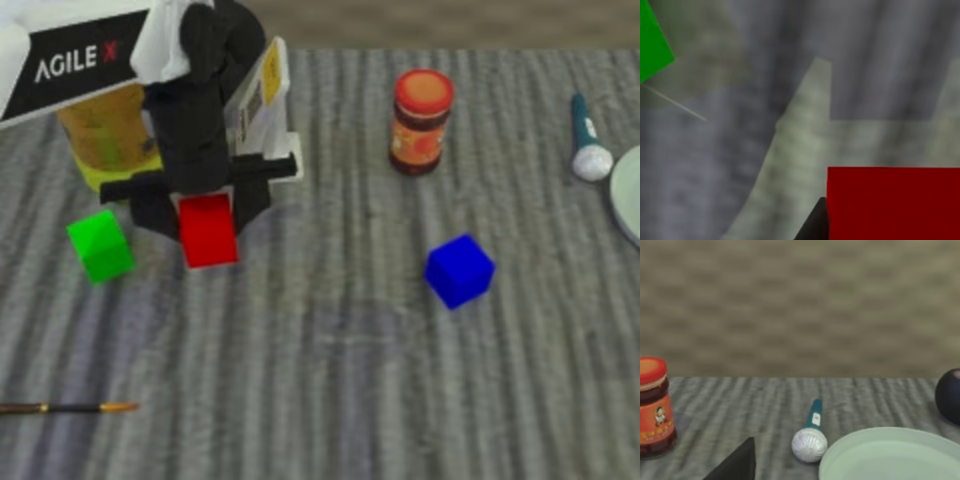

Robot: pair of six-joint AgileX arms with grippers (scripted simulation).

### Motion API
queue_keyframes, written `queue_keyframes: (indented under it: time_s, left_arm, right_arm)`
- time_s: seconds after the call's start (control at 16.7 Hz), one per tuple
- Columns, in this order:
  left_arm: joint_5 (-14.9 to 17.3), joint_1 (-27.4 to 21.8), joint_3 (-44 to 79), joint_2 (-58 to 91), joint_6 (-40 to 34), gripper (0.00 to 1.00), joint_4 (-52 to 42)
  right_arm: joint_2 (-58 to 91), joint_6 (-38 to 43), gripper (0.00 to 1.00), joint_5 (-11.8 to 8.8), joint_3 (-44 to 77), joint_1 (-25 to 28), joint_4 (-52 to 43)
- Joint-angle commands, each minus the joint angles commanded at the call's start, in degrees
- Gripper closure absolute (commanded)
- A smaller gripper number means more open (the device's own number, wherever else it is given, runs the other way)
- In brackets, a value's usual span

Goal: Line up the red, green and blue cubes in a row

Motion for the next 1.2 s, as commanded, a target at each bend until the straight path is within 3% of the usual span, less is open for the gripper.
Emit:
queue_keyframes:
  time_s: [0.18,0.66,0.96,1.2]
  left_arm:
    - [-0.07,-1.13,-1.04,-0.66,0.07,1.00,0.21]
    - [-0.29,-10.73,-12.49,-11.29,-1.44,1.00,1.24]
    - [-0.30,-10.59,-12.56,-11.09,-1.30,1.00,1.38]
    - [-0.37,-10.72,-16.85,-9.18,-1.29,1.00,7.69]
  right_arm:
    - [0.00,0.00,0.00,0.00,0.00,0.00,0.00]
    - [0.00,0.00,0.00,0.00,0.00,0.00,0.00]
    - [0.00,0.00,0.00,0.00,0.00,0.00,0.00]
    - [0.00,0.00,0.00,0.00,0.00,0.00,0.00]
